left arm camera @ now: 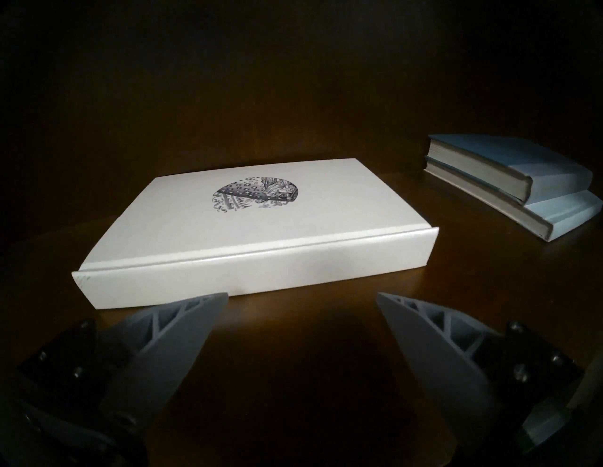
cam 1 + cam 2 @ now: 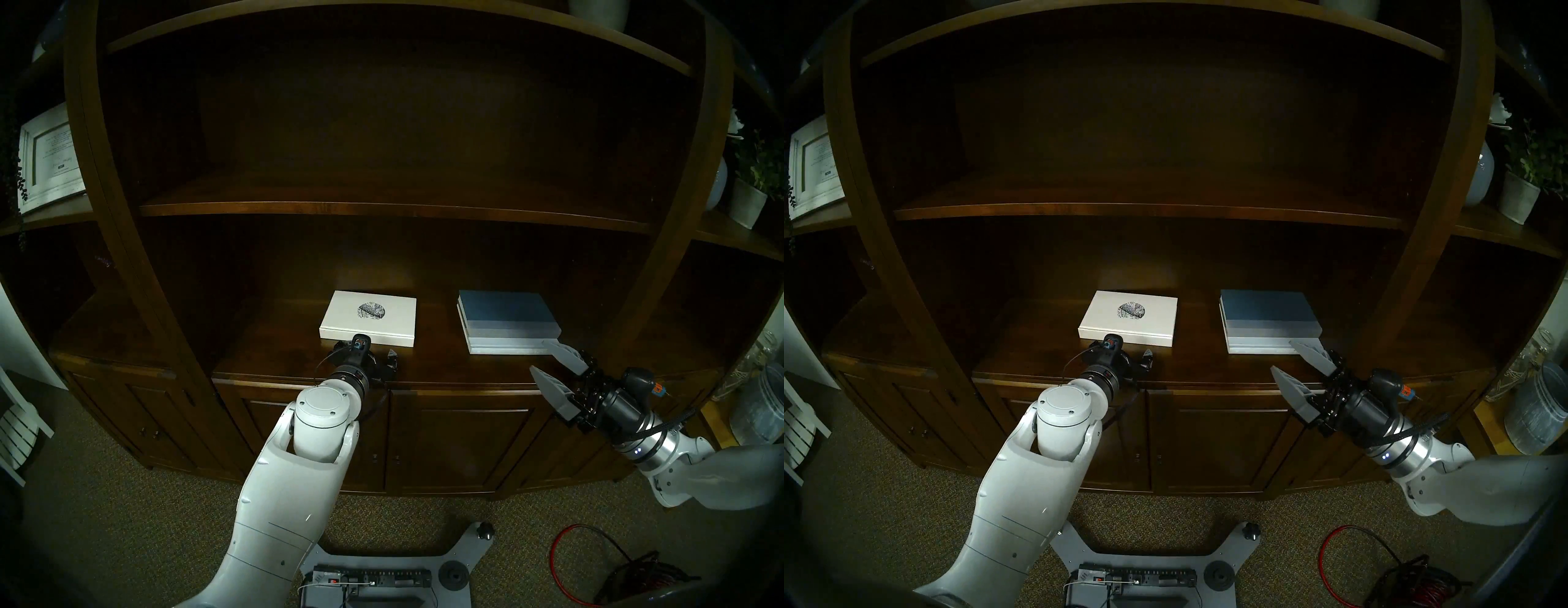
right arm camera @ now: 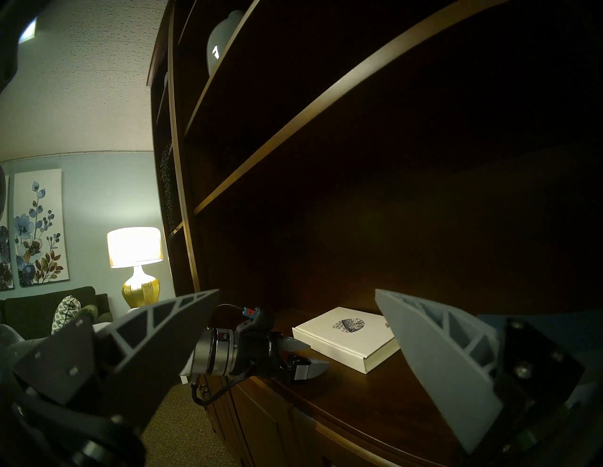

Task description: Close the books and align them horizontally on the shelf

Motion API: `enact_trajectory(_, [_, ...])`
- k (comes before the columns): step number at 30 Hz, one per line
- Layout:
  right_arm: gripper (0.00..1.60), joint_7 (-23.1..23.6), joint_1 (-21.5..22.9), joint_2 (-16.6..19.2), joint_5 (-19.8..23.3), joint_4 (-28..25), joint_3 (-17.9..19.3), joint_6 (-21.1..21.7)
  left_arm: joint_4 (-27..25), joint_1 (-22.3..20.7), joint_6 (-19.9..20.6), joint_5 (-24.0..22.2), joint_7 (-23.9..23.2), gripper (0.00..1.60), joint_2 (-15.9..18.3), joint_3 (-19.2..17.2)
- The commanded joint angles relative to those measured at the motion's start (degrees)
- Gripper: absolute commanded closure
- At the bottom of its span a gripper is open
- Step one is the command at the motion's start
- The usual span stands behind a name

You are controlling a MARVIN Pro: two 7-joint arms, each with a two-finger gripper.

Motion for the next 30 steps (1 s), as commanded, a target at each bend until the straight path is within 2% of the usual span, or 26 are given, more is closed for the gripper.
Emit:
enact_trajectory(1, [0.0,3.8,-1.1,0.4,-0.1,-0.6,3.0,-0.6,2.4,-6.3,-0.3,-2.0,3.7,0.0,-1.4,1.0])
enact_trajectory(18, [0.0,3.8,-5.2,0.4,-0.2,-1.0,7.1,-0.6,12.7,-13.7,-2.7,-5.4,11.6,0.0,-3.6,4.7])
enact_trajectory(21, [0.0,4.0,-6.1,0.4,-0.1,-1.0,8.0,-0.6,11.0,-12.8,-2.7,-5.6,12.4,0.0,-3.3,5.5])
enact_trajectory(24, [0.0,4.0,-6.8,0.4,-0.1,-1.1,8.6,-0.6,5.7,-9.2,-2.0,-4.8,11.5,0.0,-2.0,6.2])
enact_trajectory(28, [0.0,3.2,-7.0,0.4,-0.4,-1.2,8.7,-0.6,4.9,-8.1,-3.3,-4.5,11.1,0.0,-0.7,7.1])
enact_trajectory(29, [0.0,2.8,-7.0,0.4,-0.5,-1.2,8.7,-0.6,2.5,-6.7,-3.1,-4.6,10.6,0.0,0.3,7.4])
enact_trajectory(30, [0.0,2.3,-7.0,0.4,-0.5,-1.3,8.6,-0.6,2.4,-6.5,-3.6,-4.5,10.4,0.0,0.7,7.5])
